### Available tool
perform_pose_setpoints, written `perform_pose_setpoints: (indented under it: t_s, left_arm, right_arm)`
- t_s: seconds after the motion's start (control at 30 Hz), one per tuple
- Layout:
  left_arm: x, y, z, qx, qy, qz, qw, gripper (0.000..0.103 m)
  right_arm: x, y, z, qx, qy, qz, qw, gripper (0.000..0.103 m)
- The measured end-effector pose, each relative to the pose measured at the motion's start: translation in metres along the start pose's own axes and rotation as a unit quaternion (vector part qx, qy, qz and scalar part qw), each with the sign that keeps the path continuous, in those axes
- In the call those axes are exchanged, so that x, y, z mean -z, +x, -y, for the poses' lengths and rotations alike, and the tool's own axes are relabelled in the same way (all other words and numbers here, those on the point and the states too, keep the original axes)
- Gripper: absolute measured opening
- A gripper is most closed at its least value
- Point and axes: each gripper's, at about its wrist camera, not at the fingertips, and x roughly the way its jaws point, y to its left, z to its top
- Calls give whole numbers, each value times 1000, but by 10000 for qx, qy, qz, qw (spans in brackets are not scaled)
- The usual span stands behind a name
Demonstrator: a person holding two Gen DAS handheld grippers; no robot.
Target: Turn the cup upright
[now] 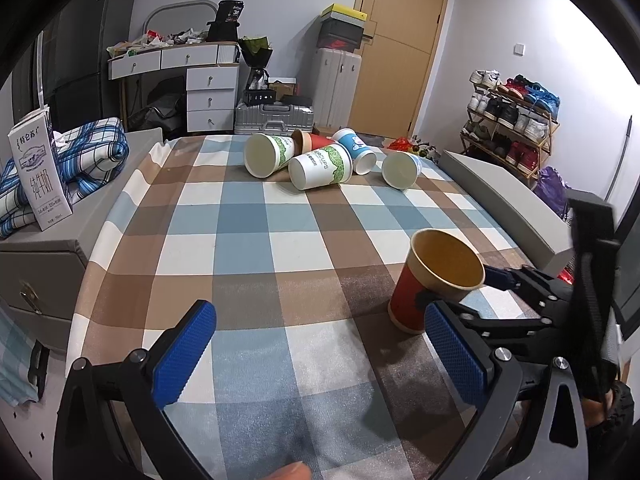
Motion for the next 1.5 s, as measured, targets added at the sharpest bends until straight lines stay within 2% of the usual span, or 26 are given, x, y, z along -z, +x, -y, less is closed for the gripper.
perform_pose_setpoints:
  t_s: [0.07,0.13,0.2,0.4,0.57,0.97,1.5]
  left_arm:
    - [0,-1,1,11,6,14,10000,101]
    - [-1,-2,2,25,22,27,10000,101]
    - [-1,-2,3,38,43,43,10000,101]
    - [-1,-5,11,78,174,85,9998,101]
    - [0,-10,19,89,342,193,9992,101]
    - [3,-12,32,168,528,227,9982,101]
    - [4,-13,34,167,531,223,9982,101]
  right_arm:
    - [3,-11,5,-77,51,106,9999,87]
    - [6,-23,11,-171,103,227,9995,99]
    - [8,-36,17,-252,130,408,9988,103]
    - [10,-76,30,-497,181,1015,9934,103]
    - [11,-94,31,-640,117,1317,9892,103]
    - [16,-103,35,-826,180,1555,9842,103]
    - [17,-107,37,-840,185,1551,9841,103]
